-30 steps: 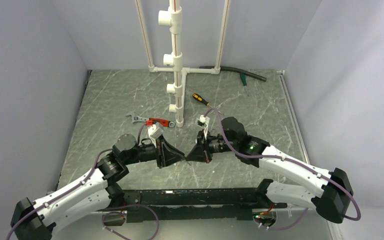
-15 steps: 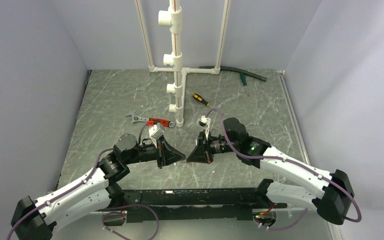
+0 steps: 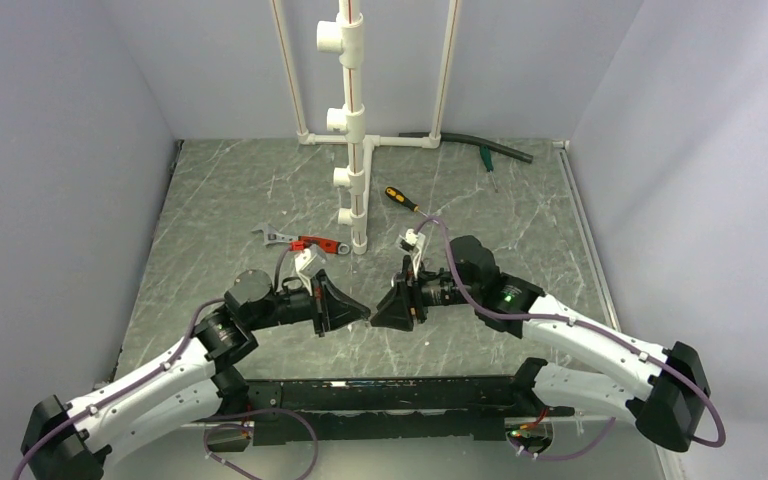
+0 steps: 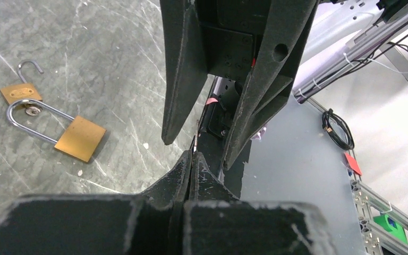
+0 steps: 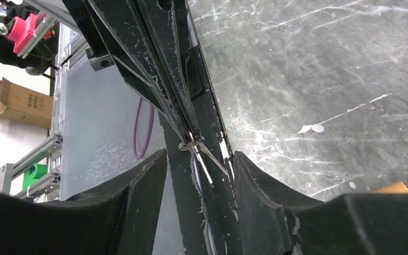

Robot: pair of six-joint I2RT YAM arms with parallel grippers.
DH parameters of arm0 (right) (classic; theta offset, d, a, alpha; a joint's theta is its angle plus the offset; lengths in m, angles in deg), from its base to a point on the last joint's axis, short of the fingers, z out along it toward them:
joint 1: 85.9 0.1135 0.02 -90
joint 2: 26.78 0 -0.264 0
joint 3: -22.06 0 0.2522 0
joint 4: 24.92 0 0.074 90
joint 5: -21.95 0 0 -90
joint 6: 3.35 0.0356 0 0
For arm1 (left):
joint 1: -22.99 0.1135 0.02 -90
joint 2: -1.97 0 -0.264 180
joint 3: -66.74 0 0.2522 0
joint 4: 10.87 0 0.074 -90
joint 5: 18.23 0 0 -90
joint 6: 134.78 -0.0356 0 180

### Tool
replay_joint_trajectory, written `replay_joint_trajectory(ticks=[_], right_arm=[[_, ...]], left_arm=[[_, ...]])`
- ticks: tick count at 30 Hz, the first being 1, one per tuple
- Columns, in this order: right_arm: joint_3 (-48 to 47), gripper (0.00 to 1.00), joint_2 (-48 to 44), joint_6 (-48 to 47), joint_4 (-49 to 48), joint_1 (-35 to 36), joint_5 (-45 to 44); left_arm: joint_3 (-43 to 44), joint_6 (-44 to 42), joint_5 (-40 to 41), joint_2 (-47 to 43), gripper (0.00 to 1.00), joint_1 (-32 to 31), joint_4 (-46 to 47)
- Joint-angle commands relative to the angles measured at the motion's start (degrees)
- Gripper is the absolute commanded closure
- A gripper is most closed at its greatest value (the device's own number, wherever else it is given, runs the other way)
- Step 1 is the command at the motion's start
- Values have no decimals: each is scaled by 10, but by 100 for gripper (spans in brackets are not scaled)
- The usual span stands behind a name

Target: Unlock with the key

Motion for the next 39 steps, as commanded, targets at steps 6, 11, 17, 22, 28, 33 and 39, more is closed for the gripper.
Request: replay_joint_trajectory(ticks=[6, 11, 17, 22, 28, 33, 39], right_arm=[[-4, 66, -28, -9, -16, 1, -16], [0, 79, -25, -5, -27, 2, -14], [2, 100, -20, -5, -30, 2, -16], [2, 100, -21, -5, -33, 2, -15], [-25, 100, -26, -24, 12, 2, -31], [-30, 100, -18, -27, 14, 2, -21], [-33, 100, -19, -24, -3, 2, 3]], left_arm=[[3, 9, 31, -20, 100, 0, -1], [0, 12, 29, -13, 100, 0, 10], [1, 12, 26, -9, 100, 0, 16], [2, 9, 34, -19, 57, 0, 4], [10, -9, 82, -64, 12, 0, -55], [4, -13, 67, -72, 20, 0, -42], [-17, -2, 25, -48, 36, 0, 17]])
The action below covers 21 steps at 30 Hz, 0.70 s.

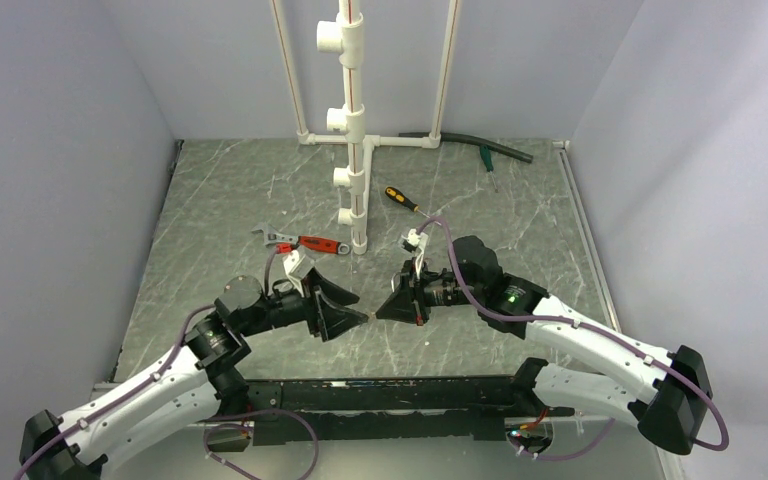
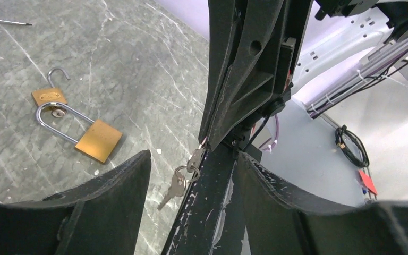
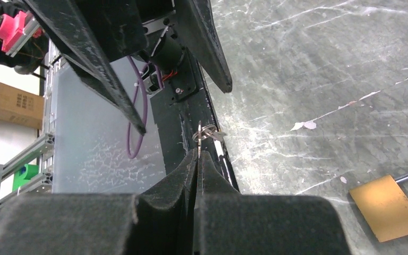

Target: Unlock with the key

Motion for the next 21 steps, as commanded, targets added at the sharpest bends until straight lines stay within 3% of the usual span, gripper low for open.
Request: replay_joint_trajectory(ticks=[1, 12, 19, 21], right_arm=[[-28, 100, -5, -7, -30, 2, 24], [-32, 100, -3, -4, -35, 2, 17], [-36, 100, 2, -3, -35, 2, 7], [-35, 100, 2, -3, -38, 2, 5]], left_arm=[[-12, 5, -42, 19, 38, -1, 65], [-17, 21, -90, 63, 51, -1, 121], [-23, 29, -92, 74, 55, -1, 131], [-23, 31, -90, 73, 60, -1, 129]])
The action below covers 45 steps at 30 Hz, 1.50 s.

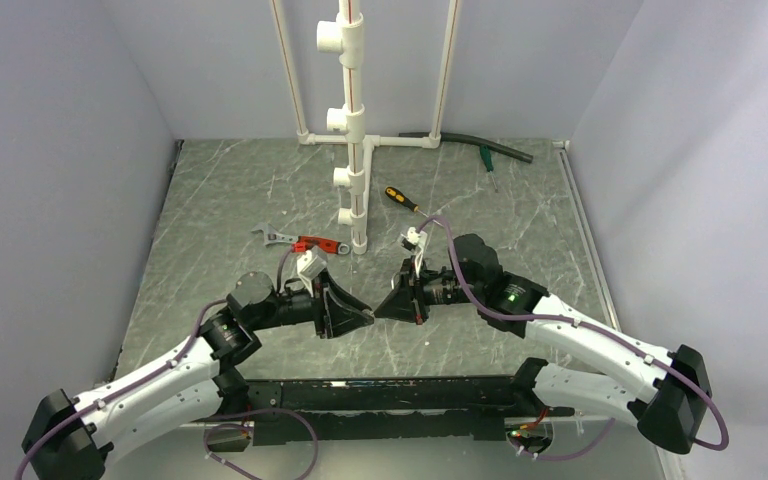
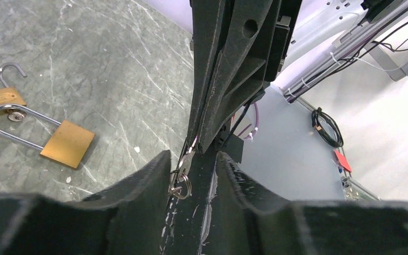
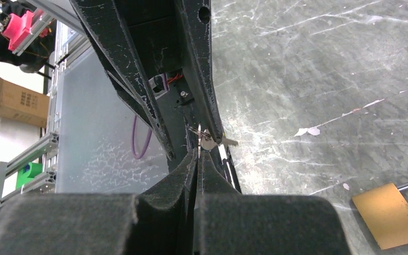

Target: Unlock with the key

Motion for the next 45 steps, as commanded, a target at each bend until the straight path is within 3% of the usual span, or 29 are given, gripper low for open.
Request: replay_joint_trajectory(ticks=[1, 7, 21, 29, 33, 38, 42, 45], right_arm=[[-26, 100, -1, -3, -33, 2, -7], [-24, 100, -2, -2, -36, 2, -12], [-19, 100, -4, 1, -40, 2, -13], [-12, 100, -3, 4, -47, 2, -16], [-11, 100, -3, 5, -49, 1, -13], [-10, 100, -5, 6, -50, 2, -12], [-10, 100, -6, 6, -48, 1, -13], [-8, 100, -7, 6, -48, 2, -13]], left_arm=[[-6, 11, -13, 0, 62, -1, 31], [-5, 14, -16, 3, 69, -1, 31], [-3, 17, -9, -11, 100, -1, 15], [-5, 22, 5, -24, 100, -1, 5], [-2, 21, -2, -24, 82, -1, 2], [-3, 21, -8, -22, 80, -1, 9], [-3, 21, -6, -26, 65, -1, 5], [-2, 19, 2, -29, 64, -1, -4]])
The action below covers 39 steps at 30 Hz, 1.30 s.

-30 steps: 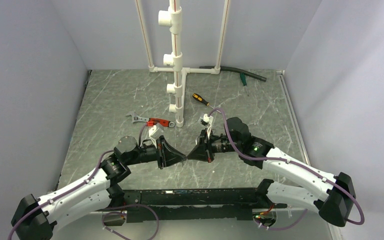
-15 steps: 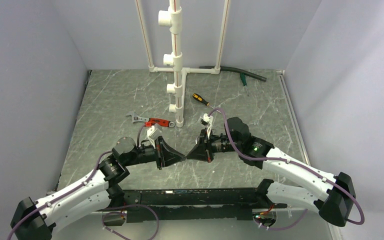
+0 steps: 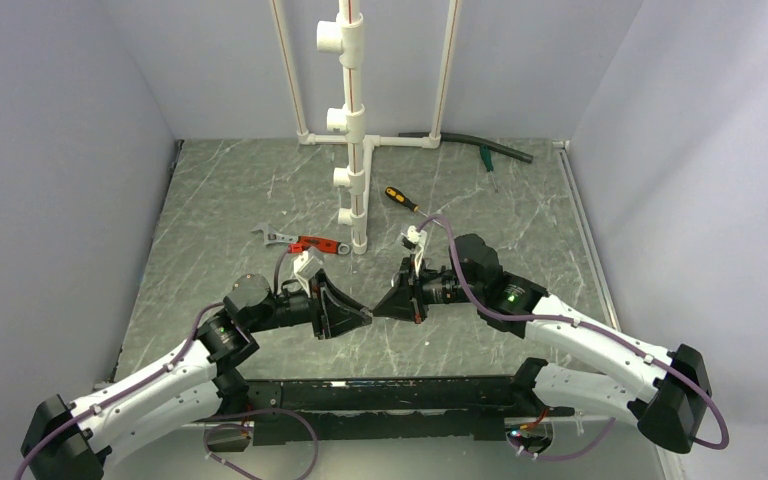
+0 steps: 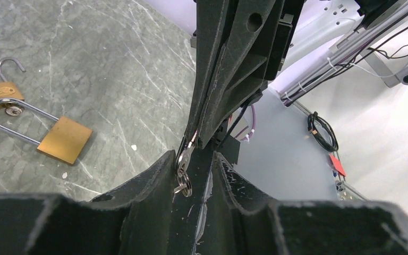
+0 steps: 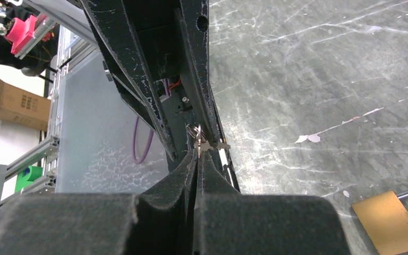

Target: Unlock with the key

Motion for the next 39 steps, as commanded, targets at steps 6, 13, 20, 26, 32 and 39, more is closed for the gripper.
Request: replay_joint_trajectory(ticks=[6, 13, 20, 26, 32, 39], right_arm=[[-7, 100, -7, 1, -32, -1, -7], [-5, 100, -5, 2, -34, -1, -6], [-8, 100, 1, 0, -28, -1, -9], [-23, 31, 1, -5, 10, -1, -70], [-37, 17, 10, 19, 59, -1, -268], [-72, 0, 72, 107, 181, 0, -508]], left_arm=[[2, -1, 7, -18, 75, -2, 4], [6, -5, 11, -15, 95, -2, 1], [6, -5, 20, -25, 100, -1, -10], [16, -16, 59, -27, 100, -2, -60], [52, -31, 119, -34, 100, -2, -159], [156, -10, 315, -21, 100, -2, -394]])
